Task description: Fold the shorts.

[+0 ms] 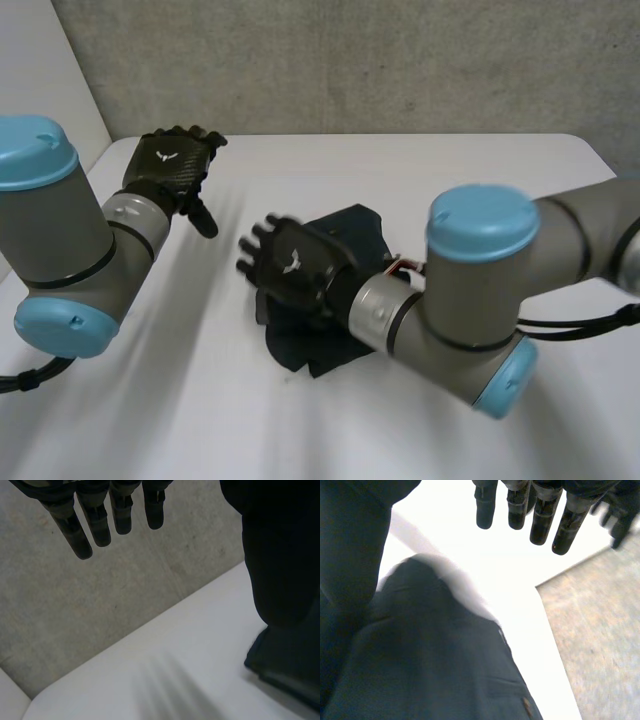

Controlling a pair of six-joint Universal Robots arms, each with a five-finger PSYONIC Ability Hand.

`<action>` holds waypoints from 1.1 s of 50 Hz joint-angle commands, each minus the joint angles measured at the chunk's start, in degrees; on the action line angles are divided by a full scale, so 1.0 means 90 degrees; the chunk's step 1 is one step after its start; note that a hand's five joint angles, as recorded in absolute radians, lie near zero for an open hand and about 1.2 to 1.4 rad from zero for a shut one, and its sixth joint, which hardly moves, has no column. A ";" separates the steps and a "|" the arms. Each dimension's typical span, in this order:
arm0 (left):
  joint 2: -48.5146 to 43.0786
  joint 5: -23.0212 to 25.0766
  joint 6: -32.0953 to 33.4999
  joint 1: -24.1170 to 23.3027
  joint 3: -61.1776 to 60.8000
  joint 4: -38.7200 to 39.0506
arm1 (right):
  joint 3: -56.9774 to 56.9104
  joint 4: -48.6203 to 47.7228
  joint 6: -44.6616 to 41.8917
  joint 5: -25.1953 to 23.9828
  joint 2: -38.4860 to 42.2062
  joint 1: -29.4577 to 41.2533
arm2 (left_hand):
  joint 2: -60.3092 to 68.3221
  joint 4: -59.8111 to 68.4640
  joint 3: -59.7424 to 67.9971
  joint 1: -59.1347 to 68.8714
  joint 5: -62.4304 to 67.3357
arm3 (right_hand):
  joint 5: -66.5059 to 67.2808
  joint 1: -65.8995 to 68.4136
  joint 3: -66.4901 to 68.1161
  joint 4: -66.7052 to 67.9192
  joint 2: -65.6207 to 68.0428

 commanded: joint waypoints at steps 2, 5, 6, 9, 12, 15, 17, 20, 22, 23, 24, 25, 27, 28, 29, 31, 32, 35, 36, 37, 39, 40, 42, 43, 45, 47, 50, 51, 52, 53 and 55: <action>-0.0140 0.0013 -0.0105 -0.0516 0.0546 -0.0002 | -0.0097 -0.0161 0.4824 0.0352 -0.1175 -0.1116 | -0.0103 -0.0110 -0.0197 -0.0032 -0.0164 | -0.0504 -0.0218 -0.0344 -0.0429 -0.0368; -0.0364 0.0023 -0.0260 -0.0779 0.0731 -0.0011 | -0.0126 -0.0132 0.5324 0.0606 -0.1097 -0.1409 | -0.0084 -0.0091 -0.0178 -0.0014 -0.0146 | -0.0504 -0.0218 -0.0344 -0.0429 -0.0368; -0.0442 0.0023 -0.0309 -0.0838 0.0790 -0.0011 | -0.0145 -0.0103 0.5306 0.0655 -0.1068 -0.1449 | -0.0084 -0.0091 -0.0178 -0.0013 -0.0145 | -0.0504 -0.0218 -0.0344 -0.0429 -0.0368; -0.0802 0.0013 -0.0466 -0.1072 0.1014 -0.0050 | -0.0291 0.0101 0.5131 0.0792 -0.0777 -0.1527 | -0.0047 -0.0054 -0.0141 0.0024 -0.0108 | -0.0504 -0.0218 -0.0344 -0.0429 -0.0368; -0.1164 0.0013 -0.0486 -0.1219 0.1161 -0.0080 | -0.0671 0.0539 0.4810 0.0861 -0.0221 -0.1537 | -0.0028 -0.0035 -0.0122 0.0043 -0.0089 | -0.0504 -0.0218 -0.0344 -0.0429 -0.0368; -0.1633 -0.0026 -0.0486 -0.1366 0.1405 -0.0235 | -0.1014 0.0951 0.4555 0.0919 0.0259 -0.1537 | -0.0009 -0.0017 -0.0103 0.0061 -0.0071 | -0.0504 -0.0218 -0.0344 -0.0429 -0.0368; -0.1985 -0.0035 -0.0476 -0.1366 0.1620 -0.0479 | -0.1317 0.1283 0.4340 0.1056 0.0679 -0.1537 | 0.0009 0.0002 -0.0085 0.0080 -0.0052 | -0.0504 -0.0218 -0.0344 -0.0429 -0.0368; -0.2423 -0.0123 -0.0457 -0.1366 0.1922 -0.0985 | -0.1561 0.1518 0.4086 0.1280 0.1079 -0.1518 | 0.0009 0.0002 -0.0085 0.0080 -0.0052 | -0.0504 -0.0218 -0.0344 -0.0429 -0.0368; -0.2591 -0.0220 -0.0447 -0.1366 0.2059 -0.1260 | -0.1630 0.1577 0.3930 0.1368 0.1246 -0.1518 | 0.0009 0.0002 -0.0085 0.0080 -0.0052 | -0.0504 -0.0218 -0.0344 -0.0429 -0.0368; -0.2669 -0.0269 -0.0447 -0.1356 0.2118 -0.1397 | -0.1640 0.1577 0.3852 0.1398 0.1305 -0.1518 | 0.0009 0.0002 -0.0085 0.0080 -0.0052 | -0.0504 -0.0218 -0.0344 -0.0429 -0.0368; -0.2776 -0.0357 -0.0427 -0.1347 0.2196 -0.1640 | -0.1640 0.1567 0.3715 0.1437 0.1393 -0.1518 | 0.0009 0.0002 -0.0085 0.0080 -0.0052 | -0.0504 -0.0218 -0.0344 -0.0429 -0.0368; -0.2825 -0.0416 -0.0427 -0.1347 0.2225 -0.1749 | -0.1649 0.1577 0.3646 0.1437 0.1422 -0.1518 | 0.0009 0.0002 -0.0085 0.0080 -0.0052 | -0.0504 -0.0218 -0.0344 -0.0429 -0.0368; -0.2884 -0.0533 -0.0417 -0.1337 0.2255 -0.1993 | -0.1650 0.1606 0.3490 0.1437 0.1511 -0.1518 | 0.0009 0.0002 -0.0085 0.0080 -0.0052 | -0.0504 -0.0218 -0.0344 -0.0429 -0.0368; -0.2894 -0.0563 -0.0417 -0.1337 0.2255 -0.2061 | -0.1630 0.1606 0.3441 0.1437 0.1520 -0.1518 | 0.0009 0.0002 -0.0085 0.0080 -0.0052 | -0.0504 -0.0218 -0.0344 -0.0429 -0.0368; -0.2884 -0.0582 -0.0417 -0.1337 0.2265 -0.2110 | -0.1620 0.1616 0.3402 0.1437 0.1520 -0.1527 | 0.0009 0.0002 -0.0085 0.0080 -0.0052 | -0.0504 -0.0218 -0.0344 -0.0429 -0.0368; -0.2875 -0.0612 -0.0417 -0.1337 0.2255 -0.2208 | -0.1581 0.1645 0.3314 0.1427 0.1520 -0.1528 | 0.0028 0.0021 -0.0066 0.0099 -0.0033 | -0.0504 -0.0218 -0.0344 -0.0429 -0.0368; -0.2846 -0.0612 -0.0417 -0.1337 0.2255 -0.2218 | -0.1581 0.1655 0.3285 0.1427 0.1530 -0.1528 | 0.0028 0.0021 -0.0066 0.0099 -0.0033 | -0.0504 -0.0218 -0.0344 -0.0429 -0.0368; -0.2806 -0.0612 -0.0310 -0.1337 0.2255 -0.2277 | -0.1581 0.1704 0.3090 0.1427 0.1520 -0.1528 | 0.0028 0.0021 -0.0066 0.0099 -0.0033 | -0.0504 -0.0218 -0.0344 -0.0429 -0.0368; -0.2787 -0.0612 -0.0252 -0.1337 0.2255 -0.2277 | -0.1581 0.1714 0.3041 0.1437 0.1511 -0.1528 | 0.0028 0.0021 -0.0066 0.0099 -0.0033 | -0.0504 -0.0218 -0.0344 -0.0429 -0.0368; -0.2777 -0.0621 -0.0203 -0.1337 0.2255 -0.2277 | -0.1581 0.1714 0.2973 0.1437 0.1501 -0.1528 | 0.0028 0.0021 -0.0066 0.0099 -0.0033 | -0.0504 -0.0218 -0.0344 -0.0429 -0.0368; -0.2709 -0.0592 0.0012 -0.1337 0.2236 -0.2287 | -0.1581 0.1723 0.2806 0.1456 0.1404 -0.1518 | 0.0009 0.0002 -0.0085 0.0080 -0.0052 | -0.0504 -0.0218 -0.0344 -0.0429 -0.0368; -0.2680 -0.0582 0.0061 -0.1337 0.2236 -0.2287 | -0.1581 0.1723 0.2777 0.1457 0.1345 -0.1518 | 0.0009 0.0002 -0.0085 0.0080 -0.0052 | -0.0504 -0.0218 -0.0344 -0.0429 -0.0368; -0.2447 -0.0544 0.0129 -0.1327 0.2216 -0.2296 | -0.1572 0.1723 0.2805 0.1457 0.1044 -0.1498 | -0.0028 -0.0035 -0.0122 0.0043 -0.0089 | -0.0504 -0.0218 -0.0344 -0.0429 -0.0368; -0.2310 -0.0534 0.0120 -0.1327 0.2216 -0.2297 | -0.1562 0.1704 0.2825 0.1457 0.0916 -0.1498 | -0.0047 -0.0054 -0.0141 0.0024 -0.0108 | -0.0504 -0.0218 -0.0344 -0.0429 -0.0368; -0.1843 -0.0524 0.0100 -0.1327 0.2206 -0.2287 | -0.1503 0.1626 0.2942 0.1524 0.0459 -0.1498 | -0.0084 -0.0091 -0.0178 -0.0013 -0.0145 | -0.0504 -0.0218 -0.0344 -0.0429 -0.0368; -0.1490 -0.0524 0.0081 -0.1308 0.2206 -0.2277 | -0.1484 0.1558 0.3147 0.1690 0.0106 -0.1527 | -0.0121 -0.0128 -0.0215 -0.0051 -0.0183 | -0.0504 -0.0218 -0.0344 -0.0429 -0.0368; -0.0631 -0.0543 -0.0065 -0.1016 0.2187 -0.2277 | -0.1445 0.1226 0.3732 0.2255 -0.0646 -0.1615 | -0.0140 -0.0147 -0.0234 -0.0070 -0.0201 | -0.0504 -0.0218 -0.0344 -0.0429 -0.0368; -0.0406 -0.0563 -0.0133 -0.0879 0.2177 -0.2277 | -0.1435 0.1138 0.3859 0.2470 -0.0831 -0.1664 | -0.0140 -0.0147 -0.0234 -0.0070 -0.0201 | -0.0504 -0.0218 -0.0344 -0.0429 -0.0368; -0.0182 -0.0563 -0.0221 -0.0733 0.2167 -0.2287 | -0.1425 0.1051 0.4054 0.2888 -0.1162 -0.1780 | -0.0159 -0.0166 -0.0253 -0.0088 -0.0220 | -0.0504 -0.0218 -0.0344 -0.0429 -0.0368; 0.0188 -0.0563 -0.0444 -0.0441 0.2167 -0.2296 | -0.1435 0.1050 0.4114 0.3105 -0.1320 -0.1839 | -0.0140 -0.0148 -0.0235 -0.0070 -0.0202 | -0.0504 -0.0218 -0.0344 -0.0429 -0.0368; 0.0532 -0.0543 -0.0661 -0.0176 0.2158 -0.2374 | -0.1415 0.1108 0.4144 0.3496 -0.1603 -0.1947 | -0.0121 -0.0128 -0.0215 -0.0051 -0.0183 | -0.0504 -0.0218 -0.0344 -0.0429 -0.0368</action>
